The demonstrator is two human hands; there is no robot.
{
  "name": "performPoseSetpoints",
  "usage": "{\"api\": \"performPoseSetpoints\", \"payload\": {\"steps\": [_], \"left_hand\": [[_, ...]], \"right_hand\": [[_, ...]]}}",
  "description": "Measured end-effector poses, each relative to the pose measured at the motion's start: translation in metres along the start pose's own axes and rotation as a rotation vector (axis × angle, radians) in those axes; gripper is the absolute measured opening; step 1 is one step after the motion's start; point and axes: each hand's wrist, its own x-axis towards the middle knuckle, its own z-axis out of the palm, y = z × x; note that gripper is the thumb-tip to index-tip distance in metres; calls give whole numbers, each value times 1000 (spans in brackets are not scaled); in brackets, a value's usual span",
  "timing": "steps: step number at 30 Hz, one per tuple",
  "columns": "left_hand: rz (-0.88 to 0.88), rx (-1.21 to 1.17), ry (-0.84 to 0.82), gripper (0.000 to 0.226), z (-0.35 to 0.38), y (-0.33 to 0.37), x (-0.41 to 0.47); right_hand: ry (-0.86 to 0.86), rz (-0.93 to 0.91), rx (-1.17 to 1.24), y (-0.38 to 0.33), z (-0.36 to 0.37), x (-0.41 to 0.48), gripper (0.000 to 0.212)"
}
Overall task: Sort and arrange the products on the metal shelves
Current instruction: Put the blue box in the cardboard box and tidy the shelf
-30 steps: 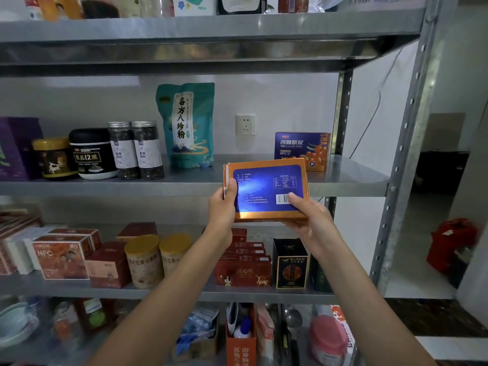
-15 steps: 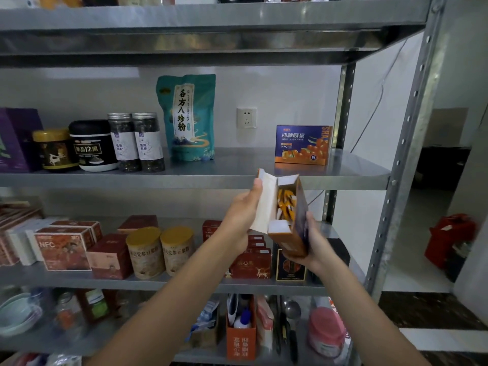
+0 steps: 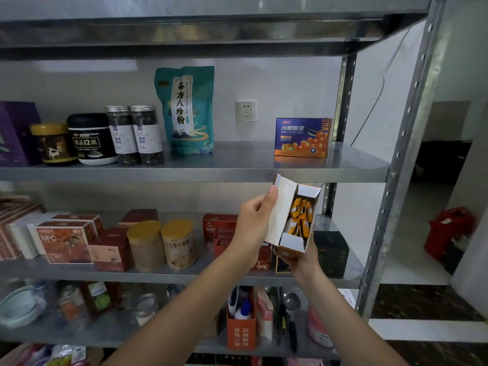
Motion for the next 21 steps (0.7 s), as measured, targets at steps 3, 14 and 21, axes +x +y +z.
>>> {"api": "performPoseSetpoints", "payload": {"steps": [3,14,21], "left_hand": [[179,175,58,32,-1,0,-3],[521,689,223,53,10,-12,-18],[440,632,157,58,11,-20,-14]], "right_hand": [[95,-57,-51,0,1,-1,45],[279,-267,-156,6,7,-1,45],[343,-346,-251,6,-2,6,36]]}}
